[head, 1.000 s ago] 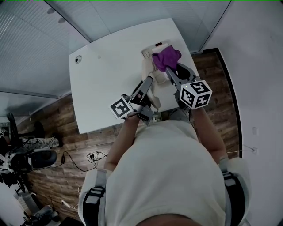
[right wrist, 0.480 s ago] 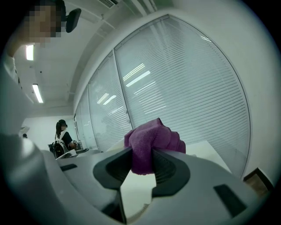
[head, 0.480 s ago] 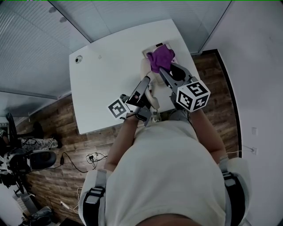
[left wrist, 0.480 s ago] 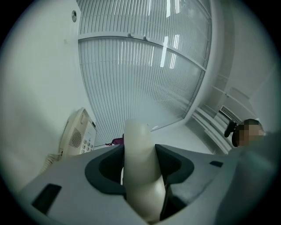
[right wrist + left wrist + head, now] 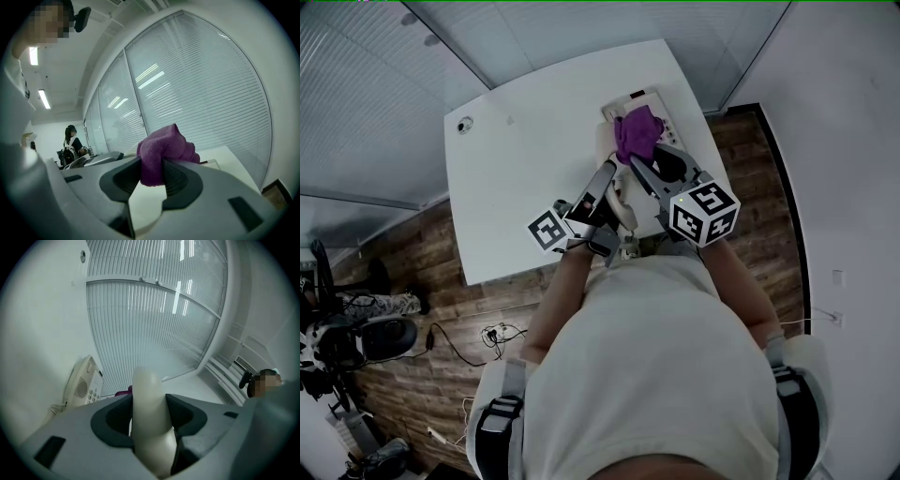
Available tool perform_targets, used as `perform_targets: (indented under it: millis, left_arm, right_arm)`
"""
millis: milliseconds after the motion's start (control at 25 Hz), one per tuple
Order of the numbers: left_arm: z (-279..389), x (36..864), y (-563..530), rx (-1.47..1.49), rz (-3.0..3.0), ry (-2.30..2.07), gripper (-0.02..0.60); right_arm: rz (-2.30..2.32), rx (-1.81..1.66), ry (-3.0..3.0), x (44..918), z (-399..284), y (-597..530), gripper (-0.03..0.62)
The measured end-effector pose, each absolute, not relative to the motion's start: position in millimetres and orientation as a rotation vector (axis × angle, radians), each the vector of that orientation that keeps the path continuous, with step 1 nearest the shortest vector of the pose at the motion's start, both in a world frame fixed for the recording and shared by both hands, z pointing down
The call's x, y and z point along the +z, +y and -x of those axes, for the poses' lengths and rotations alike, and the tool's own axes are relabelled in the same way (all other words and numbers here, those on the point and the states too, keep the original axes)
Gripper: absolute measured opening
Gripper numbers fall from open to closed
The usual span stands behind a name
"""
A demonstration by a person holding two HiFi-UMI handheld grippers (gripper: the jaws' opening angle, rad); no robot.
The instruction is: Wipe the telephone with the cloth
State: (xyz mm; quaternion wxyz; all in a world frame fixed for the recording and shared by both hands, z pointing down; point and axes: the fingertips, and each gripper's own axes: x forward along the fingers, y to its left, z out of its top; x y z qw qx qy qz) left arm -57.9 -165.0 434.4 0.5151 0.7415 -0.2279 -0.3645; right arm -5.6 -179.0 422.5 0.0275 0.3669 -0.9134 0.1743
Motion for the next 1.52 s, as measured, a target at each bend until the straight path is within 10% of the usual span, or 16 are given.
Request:
perform_targets:
  millis: [1520]
  left_arm:
    - [65,442,-172,-0.898,-1.744,-0.592,0.227]
  right_arm:
    - [-0.685,0.612,-2.833,449,33,-128,0.134]
